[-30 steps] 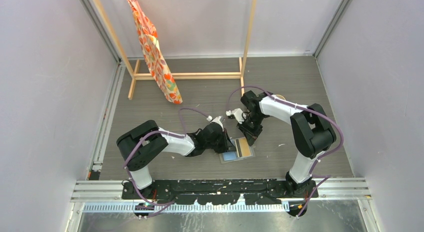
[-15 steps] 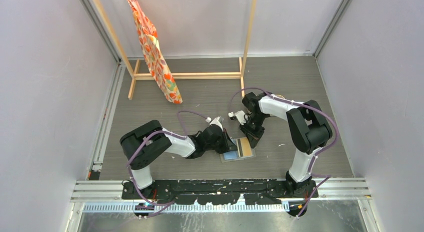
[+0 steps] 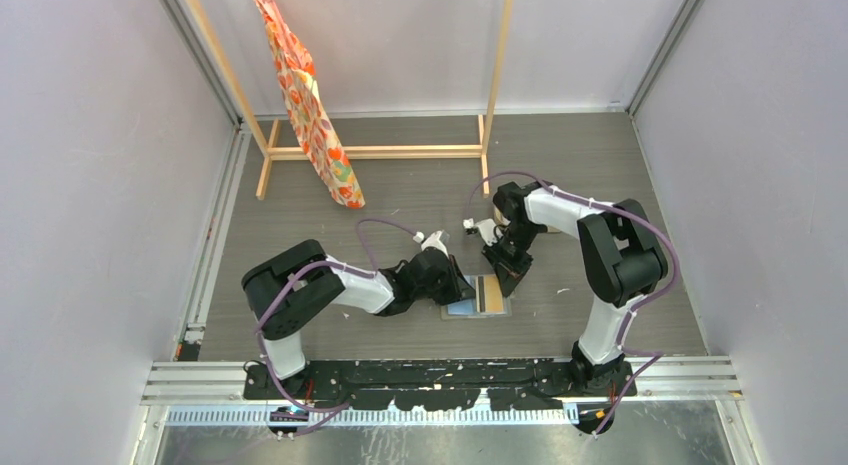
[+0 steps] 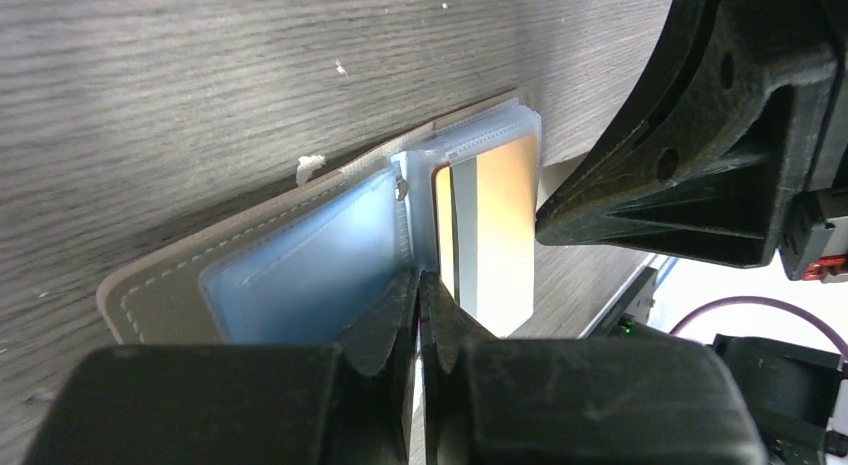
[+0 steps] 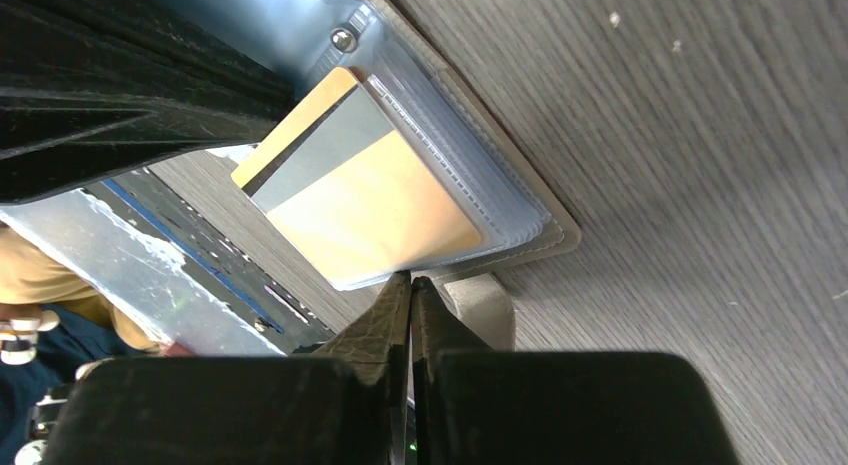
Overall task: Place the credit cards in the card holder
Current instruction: Insert the credit card into the card holder.
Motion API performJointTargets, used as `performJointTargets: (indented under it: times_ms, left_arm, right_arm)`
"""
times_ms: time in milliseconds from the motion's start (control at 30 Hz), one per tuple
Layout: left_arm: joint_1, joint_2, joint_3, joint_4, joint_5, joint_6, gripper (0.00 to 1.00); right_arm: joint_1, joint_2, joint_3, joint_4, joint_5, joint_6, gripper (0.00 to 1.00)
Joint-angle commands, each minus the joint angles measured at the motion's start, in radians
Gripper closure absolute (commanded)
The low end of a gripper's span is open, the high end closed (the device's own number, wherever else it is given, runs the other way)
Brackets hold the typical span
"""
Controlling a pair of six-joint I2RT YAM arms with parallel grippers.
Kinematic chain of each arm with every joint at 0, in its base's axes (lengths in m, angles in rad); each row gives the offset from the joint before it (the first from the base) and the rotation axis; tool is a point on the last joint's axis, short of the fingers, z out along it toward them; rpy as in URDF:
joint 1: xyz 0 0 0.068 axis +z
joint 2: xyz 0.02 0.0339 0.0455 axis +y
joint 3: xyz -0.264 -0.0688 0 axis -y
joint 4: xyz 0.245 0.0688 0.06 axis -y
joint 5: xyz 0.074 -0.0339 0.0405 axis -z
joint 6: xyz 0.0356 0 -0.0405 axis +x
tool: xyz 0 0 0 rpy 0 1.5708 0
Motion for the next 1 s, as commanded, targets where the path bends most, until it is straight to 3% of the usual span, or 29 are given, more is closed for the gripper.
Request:
performJointTargets:
  times_ms: [0, 400, 967]
  left_arm:
    - [-0.004, -0.035, 0.030, -0.079, -0.094, 0.066, 0.91]
    - [-0.006, -0.109, 0.029, -0.163, -0.089, 0.145, 0.90]
    - [-0.047, -0.033, 0.111, -0.226, -0.065, 0.139, 0.94]
  right_arm:
    - [-0.017, -0.042, 0.035, 0.032, -0.121, 0.021, 0.93]
    - [-0.022, -0.075, 0.040, -0.014, -0.087, -0.042, 0.92]
    - [-0.034, -0.028, 0.024, 0.002, -0.025, -0.017, 0.93]
